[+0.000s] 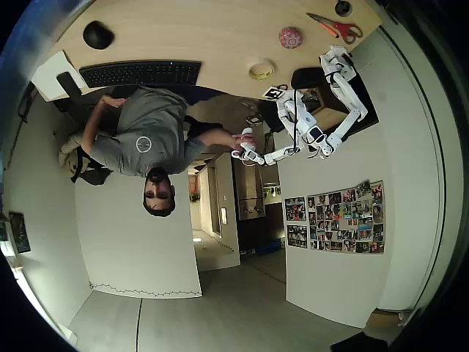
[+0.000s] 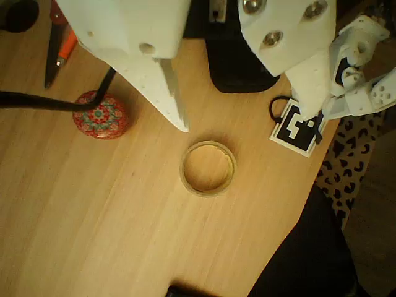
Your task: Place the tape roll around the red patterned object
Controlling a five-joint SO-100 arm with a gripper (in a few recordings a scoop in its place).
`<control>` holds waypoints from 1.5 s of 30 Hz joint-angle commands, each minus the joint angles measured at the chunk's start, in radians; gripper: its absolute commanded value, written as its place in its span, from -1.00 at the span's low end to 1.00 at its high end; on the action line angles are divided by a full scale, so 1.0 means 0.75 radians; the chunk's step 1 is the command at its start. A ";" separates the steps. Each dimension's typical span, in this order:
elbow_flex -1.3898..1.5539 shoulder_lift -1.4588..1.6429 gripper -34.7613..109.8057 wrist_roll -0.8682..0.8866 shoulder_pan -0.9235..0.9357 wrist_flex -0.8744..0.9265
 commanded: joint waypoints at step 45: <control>0.742 -0.579 0.03 0.143 -0.174 -1.250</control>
